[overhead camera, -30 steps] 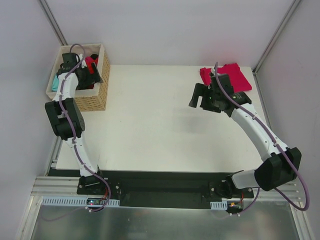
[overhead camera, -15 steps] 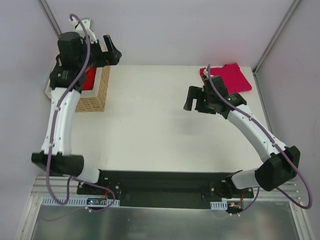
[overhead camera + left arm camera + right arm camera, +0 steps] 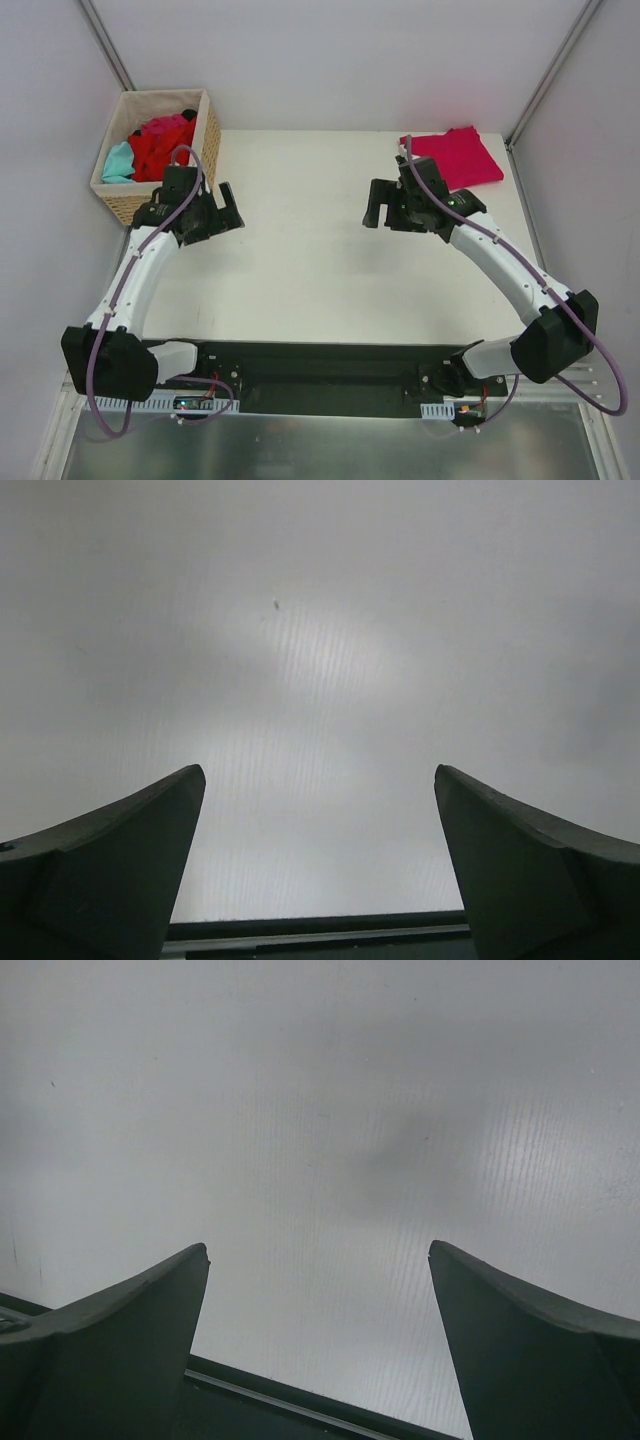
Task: Fold and stack the t-shirts
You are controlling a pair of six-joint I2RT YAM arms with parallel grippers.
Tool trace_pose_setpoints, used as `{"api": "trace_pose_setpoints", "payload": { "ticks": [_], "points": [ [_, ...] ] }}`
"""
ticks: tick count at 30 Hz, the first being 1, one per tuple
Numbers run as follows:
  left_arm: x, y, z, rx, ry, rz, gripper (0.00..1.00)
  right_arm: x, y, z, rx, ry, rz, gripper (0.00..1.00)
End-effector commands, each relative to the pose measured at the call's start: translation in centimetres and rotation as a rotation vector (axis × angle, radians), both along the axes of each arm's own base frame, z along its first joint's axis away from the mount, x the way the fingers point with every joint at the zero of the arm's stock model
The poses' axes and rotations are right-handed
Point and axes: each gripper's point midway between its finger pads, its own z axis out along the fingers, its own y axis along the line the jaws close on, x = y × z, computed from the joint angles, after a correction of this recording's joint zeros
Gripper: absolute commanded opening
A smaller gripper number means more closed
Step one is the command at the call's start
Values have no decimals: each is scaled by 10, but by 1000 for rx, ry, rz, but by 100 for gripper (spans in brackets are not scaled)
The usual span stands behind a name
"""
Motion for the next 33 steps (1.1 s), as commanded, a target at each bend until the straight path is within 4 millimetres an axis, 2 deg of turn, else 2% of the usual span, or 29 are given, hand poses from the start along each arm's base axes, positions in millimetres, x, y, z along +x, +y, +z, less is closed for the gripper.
{"api": "trace_pose_setpoints", "payload": {
  "ticks": [1, 3, 4, 5, 7, 9, 10, 12, 13, 14, 16, 17, 18, 20, 21, 26, 27, 28, 30, 32, 33],
  "points": [
    [3, 10, -13, 19, 45, 110, 99, 0, -2, 17, 13, -64, -1, 96],
    [9, 13, -23, 29, 83, 146, 99, 0, -3, 16, 12, -64, -4, 96],
    [16, 19, -21, 57, 76, 177, 99, -1, -3, 15, 9, -64, -2, 96],
    [21, 21, -28, 70, 101, 182, 99, -1, -4, 13, 6, -61, -4, 96],
    [30, 22, -26, 77, 105, 198, 99, -2, -5, 12, 5, -63, -5, 96],
    [40, 32, -34, 128, 126, 242, 99, -3, -6, 11, 0, -66, -10, 96],
    [47, 34, -31, 135, 119, 251, 99, -3, -7, 11, 0, -68, -9, 96],
    [57, 38, -41, 158, 148, 263, 99, -4, -8, 8, -4, -65, -8, 96],
    [66, 39, -36, 162, 136, 272, 99, -5, -8, 7, -5, -64, -7, 96],
    [70, 43, -45, 167, 165, 286, 99, -5, -10, 2, -14, -55, -9, 96],
    [82, 48, -43, 157, 161, 309, 99, -6, -10, 0, -20, -52, -8, 96],
    [87, 51, -50, 158, 180, 317, 99, -6, -11, -1, -22, -50, -7, 96],
    [94, 59, -46, 158, 168, 340, 99, -7, -11, -3, -23, -49, -7, 96],
    [100, 68, -53, 165, 187, 357, 99, -7, -11, -5, -25, -47, -8, 96],
    [106, 78, -48, 162, 176, 377, 99, -7, -11, -7, -28, -41, -5, 96],
    [116, 111, -53, 210, 200, 424, 99, -5, -8, -13, -31, -27, 3, 96],
    [122, 117, -47, 228, 185, 434, 99, -5, -7, -14, -29, -25, 4, 96],
    [123, 127, -53, 249, 206, 451, 99, -4, -7, -16, -31, -18, 2, 96],
    [129, 135, -49, 253, 203, 458, 99, -2, -4, -17, -22, -15, 6, 96],
    [132, 148, -57, 254, 222, 477, 99, -2, -2, -19, -21, -7, 10, 96],
    [137, 153, -53, 249, 212, 487, 99, -2, -1, -19, -19, -6, 9, 96]
  ]
}}
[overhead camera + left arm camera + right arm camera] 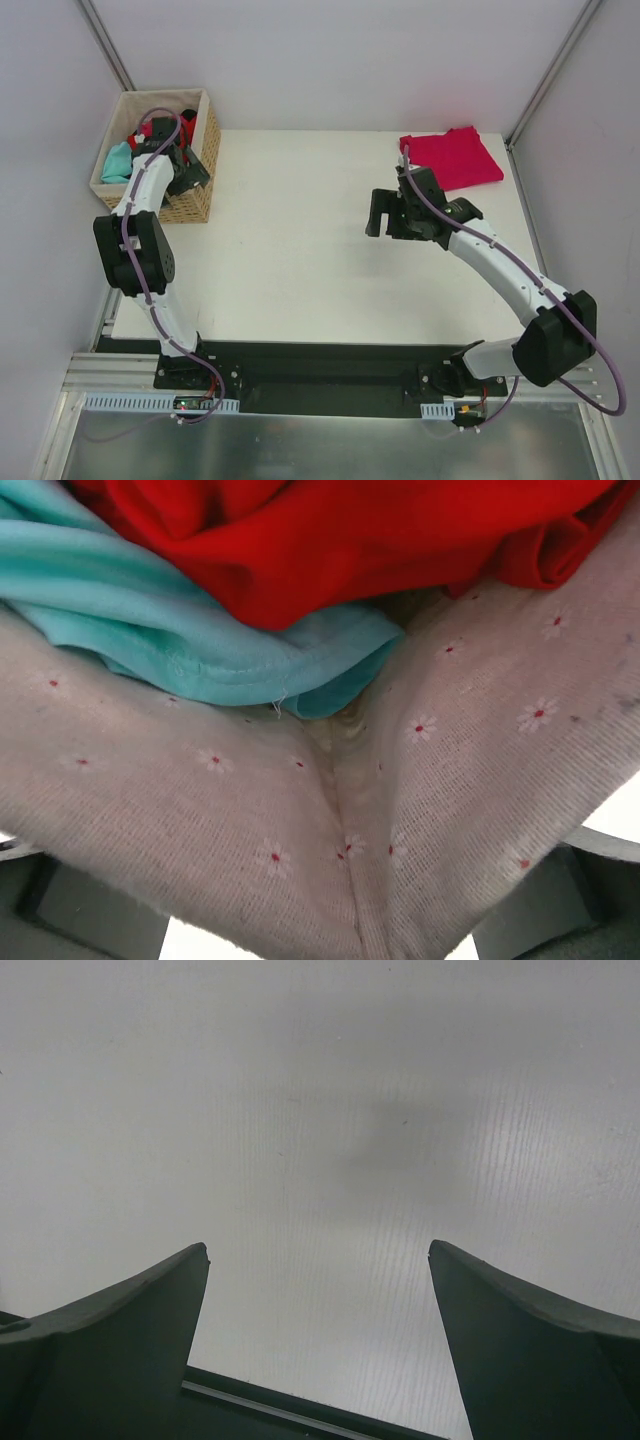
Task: Fold and stack the t-shirts
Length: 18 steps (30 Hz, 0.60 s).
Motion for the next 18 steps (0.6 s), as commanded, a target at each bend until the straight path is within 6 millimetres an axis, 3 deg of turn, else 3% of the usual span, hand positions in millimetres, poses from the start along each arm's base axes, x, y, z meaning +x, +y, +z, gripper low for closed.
{"api": "trace_pose_setpoints", "payload": {
  "ticks": [1, 7, 8, 9, 14, 18],
  "points": [
    [8, 30, 1, 39, 29, 34, 99, 6, 8, 3, 15, -18, 18, 96],
    [28, 53, 6, 74, 26, 46, 99, 8, 9, 1, 9, -13, 17, 96],
    [35, 60, 15, 89, 3, 56, 99, 8, 10, -1, 5, -9, 20, 96],
    [38, 64, 8, 92, 20, 58, 99, 9, 10, -1, 6, -7, 19, 96],
    [44, 98, 15, 80, 14, 116, 99, 11, 11, -6, -2, 8, 21, 96],
    [47, 106, 19, 55, 0, 120, 99, 12, 12, -10, -7, 19, 23, 96]
  ]
}}
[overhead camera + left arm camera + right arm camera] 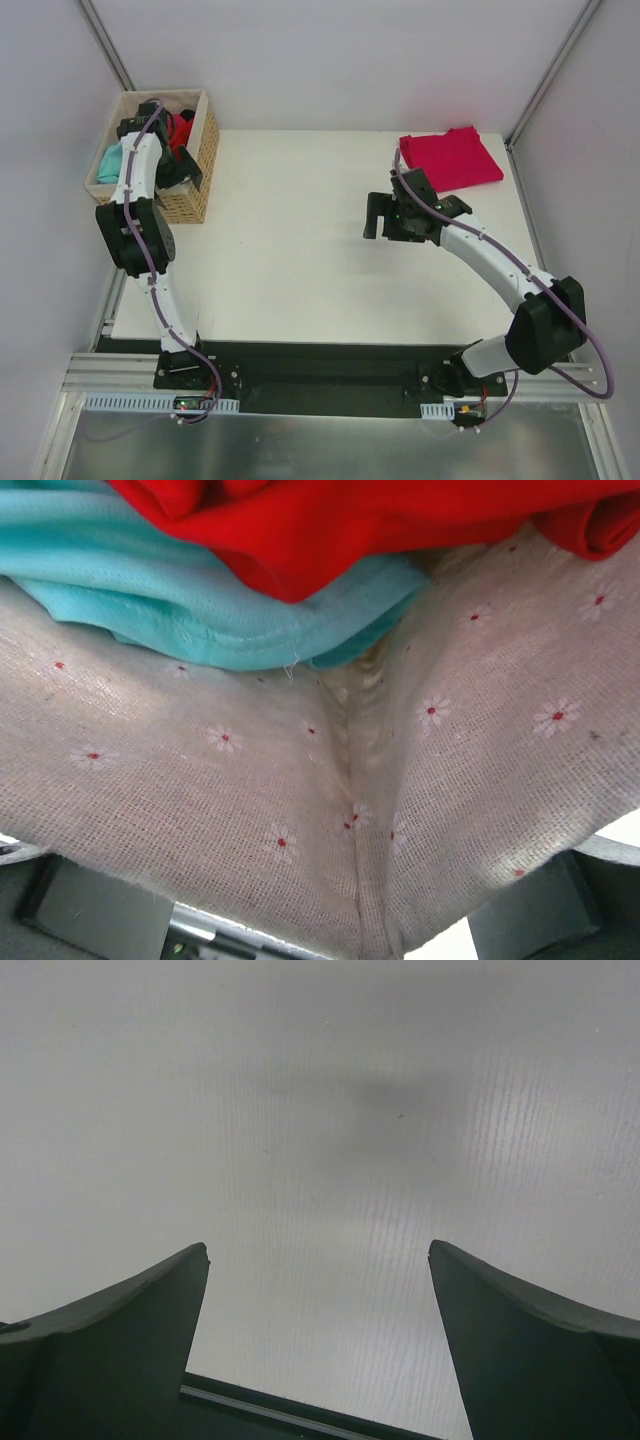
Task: Fold and stack the t-shirts
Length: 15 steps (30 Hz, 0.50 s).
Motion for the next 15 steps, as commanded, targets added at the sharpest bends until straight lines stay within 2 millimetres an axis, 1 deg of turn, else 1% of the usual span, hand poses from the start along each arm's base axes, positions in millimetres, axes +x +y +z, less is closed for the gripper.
{"api": "trace_pose_setpoints", "payload": {
  "ticks": [1, 2, 3, 4, 5, 6, 7, 8, 9, 10, 11, 12, 13, 14, 15],
  "points": [
    [56, 81, 13, 130, -229, 127, 99, 9, 8, 12, 18, -38, 18, 96],
    [54, 74, 13, 104, -233, 121, 99, 9, 9, 11, 17, -37, 19, 96],
    [55, 60, 24, 86, -257, 101, 99, 11, 9, 8, 8, -32, 17, 96],
    [50, 47, 21, 58, -250, 87, 99, 14, 4, 5, -18, -35, 7, 96],
    [48, 33, 27, 48, -258, 63, 99, 17, 1, 4, -41, -38, -5, 96],
    [44, 20, 46, 46, -296, 42, 99, 21, -4, 4, -77, -38, -19, 96],
    [43, -4, 54, 34, -312, 1, 99, 31, -19, -4, -143, -40, -74, 96],
    [34, -18, 51, 16, -301, -19, 99, 37, -24, -9, -154, -30, -97, 96],
    [28, -29, 76, 15, -363, -41, 99, 46, -24, -10, -145, -35, -98, 96],
    [20, -52, 75, -3, -358, -84, 99, 57, -24, -19, -129, -1, -93, 96],
    [15, -66, 82, -21, -379, -116, 99, 65, -25, -22, -138, 3, -90, 96],
    [6, -78, 102, -22, -425, -151, 99, 74, -30, -27, -150, 14, -98, 96],
    [-4, -90, 101, -35, -420, -176, 99, 89, -26, -21, -140, 2, -93, 96],
    [-16, -113, 120, -64, -468, -233, 99, 96, -26, -42, -166, 52, -85, 96],
    [-23, -122, 125, -67, -482, -259, 99, 104, -33, -50, -174, 76, -103, 96]
  ]
}}
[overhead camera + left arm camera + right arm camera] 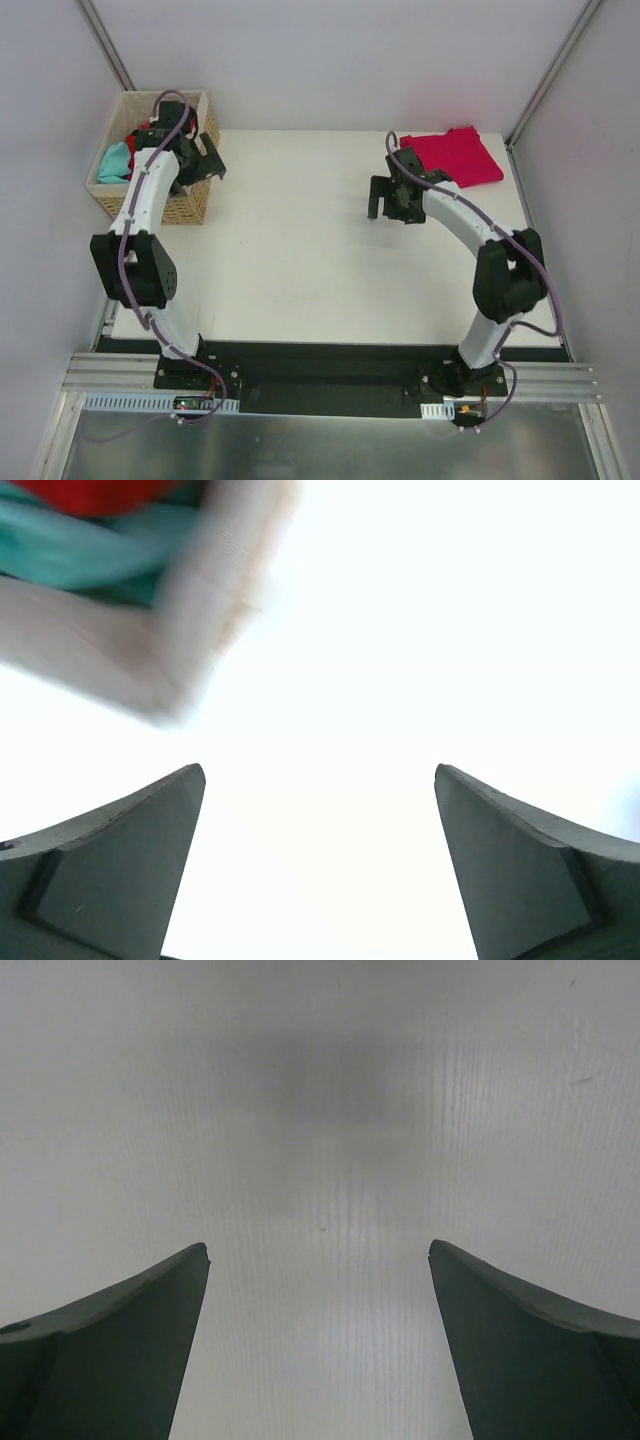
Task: Fold and stack the t-shirts
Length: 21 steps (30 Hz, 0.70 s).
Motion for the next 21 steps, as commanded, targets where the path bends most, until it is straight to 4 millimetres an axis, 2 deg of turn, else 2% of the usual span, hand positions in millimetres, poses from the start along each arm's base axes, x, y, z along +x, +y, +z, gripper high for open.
{"api": "trace_pose_setpoints", "payload": {
  "ticks": [1, 2, 3, 4, 5, 6, 7, 8, 9, 10, 11, 12, 13, 15, 17, 18, 20, 21],
  "points": [
    [-30, -63, 75, -58, -234, -139, 99, 54, -5, -7, -5, 1, -7, 96],
    [-39, -80, 80, -75, -254, -183, 99, 61, -3, -27, 5, 43, -4, 96],
    [-52, -87, 96, -85, -304, -203, 99, 74, -4, -29, 39, 38, -12, 96],
    [-61, -94, 94, -90, -302, -220, 99, 79, 4, -32, 91, 54, 8, 96],
    [-75, -103, 107, -102, -345, -246, 99, 98, 9, -23, 117, 21, 15, 96],
    [-82, -108, 110, -117, -359, -253, 99, 106, 8, -40, 117, 48, 15, 96],
    [-89, -111, 105, -122, -357, -259, 99, 111, 11, -46, 130, 64, 19, 96],
    [-98, -111, 114, -130, -390, -261, 99, 129, 15, -35, 155, 27, 23, 96],
    [-103, -115, 114, -138, -397, -277, 99, 134, 13, -53, 162, 58, 19, 96],
    [-107, -116, 110, -134, -391, -279, 99, 139, 16, -53, 192, 62, 20, 96],
    [-112, -116, 114, -137, -407, -283, 99, 145, 17, -53, 208, 59, 16, 96],
    [-114, -119, 113, -142, -409, -294, 99, 155, 16, -58, 226, 54, 8, 96],
    [-116, -120, 107, -144, -401, -306, 99, 158, 20, -57, 257, 55, 13, 96],
    [-117, -129, 113, -179, -447, -345, 99, 170, 19, -55, 283, 27, 5, 96],
    [-119, -135, 106, -202, -455, -377, 99, 177, 18, -58, 302, 21, -9, 96],
    [-116, -136, 106, -204, -468, -381, 99, 185, 14, -54, 312, -3, -19, 96],
    [-115, -137, 101, -202, -456, -390, 99, 193, 10, -58, 328, -4, -41, 96],
    [-114, -139, 101, -206, -458, -402, 99, 198, 2, -59, 330, -7, -61, 96]
  ]
}}
